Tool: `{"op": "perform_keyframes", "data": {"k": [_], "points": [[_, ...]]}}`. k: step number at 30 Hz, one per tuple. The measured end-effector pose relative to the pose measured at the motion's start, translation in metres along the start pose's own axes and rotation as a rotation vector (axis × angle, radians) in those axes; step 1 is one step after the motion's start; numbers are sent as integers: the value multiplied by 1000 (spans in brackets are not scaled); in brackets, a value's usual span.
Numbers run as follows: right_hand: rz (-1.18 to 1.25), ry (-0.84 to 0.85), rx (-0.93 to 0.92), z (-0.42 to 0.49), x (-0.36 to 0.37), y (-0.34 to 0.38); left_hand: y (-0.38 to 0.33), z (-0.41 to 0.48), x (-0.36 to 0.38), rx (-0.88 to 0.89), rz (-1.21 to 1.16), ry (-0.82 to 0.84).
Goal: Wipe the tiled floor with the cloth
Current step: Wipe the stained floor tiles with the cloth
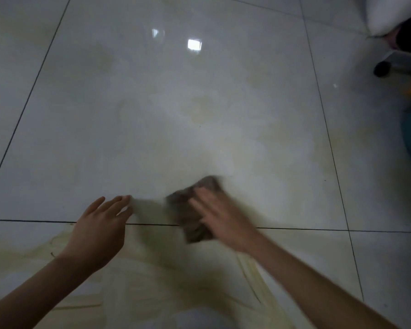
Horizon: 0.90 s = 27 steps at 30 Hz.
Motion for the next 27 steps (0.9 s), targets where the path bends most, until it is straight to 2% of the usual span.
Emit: {"op": "perform_keyframes", "data": {"k": [2,4,6,8,9,11,13,15,18,20,22,25,27], "points": [[-111,-108,197,-19,-25,-79,0,2,1,-8,-3,0],[-91,-114,492,-37,-46,-140,-1,5,-1,-6,-8,-7],[-11,-112,818,-41,-45,-161,-1,11,-4,-17,-8,-15],[-40,-202,1031,-22,-32,-137,-1,18,-7,-45,-7,-1],[-65,-250,1062,-9,-26,-115,-1,22,-7,-57,-1,7],[-83,-334,968,20,-12,-58,-3,28,-8,-84,7,21],[-68,-306,697,37,7,-3,-4,32,-8,-132,2,41],[-40,-142,373,35,21,37,-3,34,-6,-166,-6,39],[-23,33,15,21,14,13,-1,36,-4,-158,21,4],[-102,24,-64,14,-7,-40,1,42,-3,-136,49,-2],[-153,-58,67,12,-30,-109,6,51,-1,-131,60,20],[-33,-97,577,29,-53,-190,17,61,1,-181,41,62],[23,-136,885,60,-49,-209,22,64,3,-206,14,68]]}}
Point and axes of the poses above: each hand's wrist, its own z-axis towards the middle knuckle, its own x-axis out of the palm, y = z × x, the point moved 3 cm from there along z, towards the middle knuckle, and after that the axes turned 4 degrees about z, right-handed, at the moved point
